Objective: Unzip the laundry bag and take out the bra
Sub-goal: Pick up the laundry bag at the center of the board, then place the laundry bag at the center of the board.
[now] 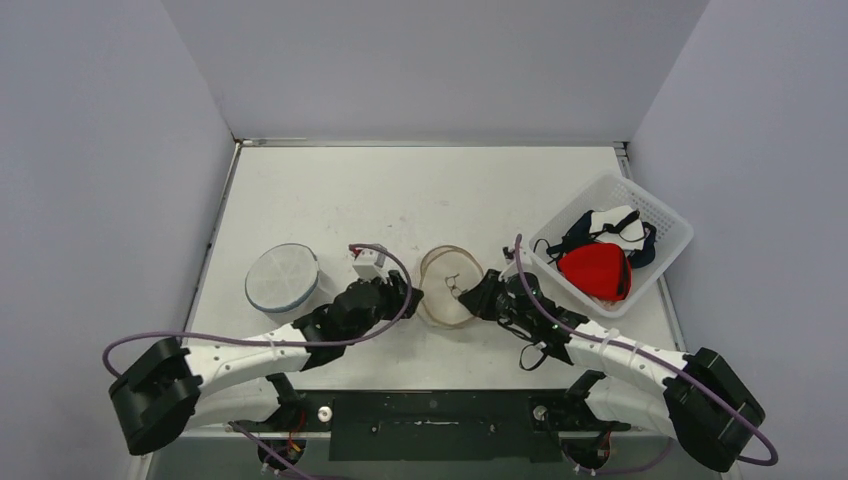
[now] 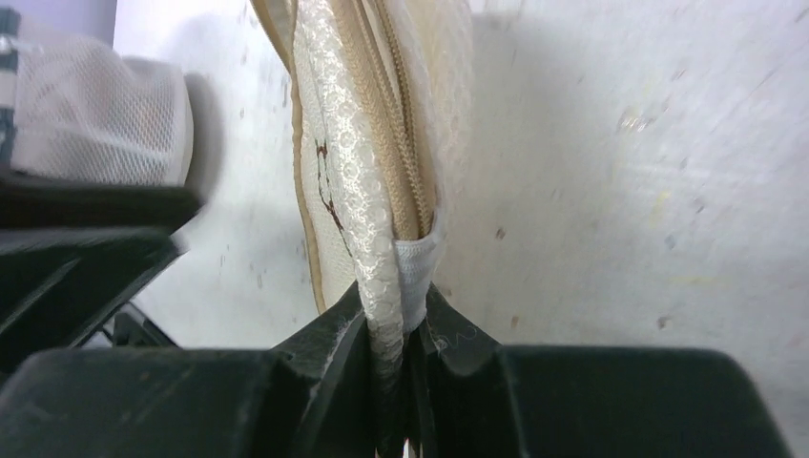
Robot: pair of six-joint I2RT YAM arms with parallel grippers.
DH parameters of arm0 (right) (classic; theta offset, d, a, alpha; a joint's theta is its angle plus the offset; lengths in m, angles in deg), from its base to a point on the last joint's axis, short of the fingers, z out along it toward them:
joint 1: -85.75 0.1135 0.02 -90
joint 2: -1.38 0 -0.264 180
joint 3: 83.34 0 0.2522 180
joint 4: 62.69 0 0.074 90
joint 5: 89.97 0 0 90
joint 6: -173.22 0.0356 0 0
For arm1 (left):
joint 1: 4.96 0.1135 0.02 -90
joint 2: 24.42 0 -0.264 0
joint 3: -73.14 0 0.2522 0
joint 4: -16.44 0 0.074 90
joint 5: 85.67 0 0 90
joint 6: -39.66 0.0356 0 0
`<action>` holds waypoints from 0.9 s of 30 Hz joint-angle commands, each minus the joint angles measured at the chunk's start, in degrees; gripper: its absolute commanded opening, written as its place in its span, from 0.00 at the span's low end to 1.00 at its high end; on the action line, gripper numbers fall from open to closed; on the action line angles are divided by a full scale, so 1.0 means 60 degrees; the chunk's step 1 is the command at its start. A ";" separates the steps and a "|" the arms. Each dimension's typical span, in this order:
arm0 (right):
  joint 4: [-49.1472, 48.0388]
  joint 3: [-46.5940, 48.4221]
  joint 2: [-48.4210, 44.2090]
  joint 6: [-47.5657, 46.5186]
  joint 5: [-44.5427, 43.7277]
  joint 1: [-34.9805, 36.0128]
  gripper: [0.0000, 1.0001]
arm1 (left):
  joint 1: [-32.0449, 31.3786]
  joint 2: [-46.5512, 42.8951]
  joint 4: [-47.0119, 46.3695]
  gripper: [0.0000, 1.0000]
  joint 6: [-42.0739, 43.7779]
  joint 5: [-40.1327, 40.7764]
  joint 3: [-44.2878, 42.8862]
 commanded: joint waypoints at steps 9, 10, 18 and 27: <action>0.0638 0.2971 0.1579 -0.1260 -0.0409 -0.1894 0.05 | -0.0142 -0.5184 0.4272 0.50 -0.0081 0.1552 -0.1071; 0.0568 0.3244 0.1890 -0.1258 -0.0465 -0.2031 0.05 | -0.0148 -0.5588 0.4412 0.51 -0.0136 0.1585 -0.0946; 0.0807 0.6129 0.4725 -0.1339 -0.0909 -0.2854 0.05 | -0.0136 -0.7294 0.5718 0.52 -0.0403 0.1938 -0.0850; 0.1811 0.9976 0.8125 -0.1901 -0.0762 -0.3705 0.05 | -0.0123 -0.7478 0.6031 0.53 -0.0249 0.2100 -0.0989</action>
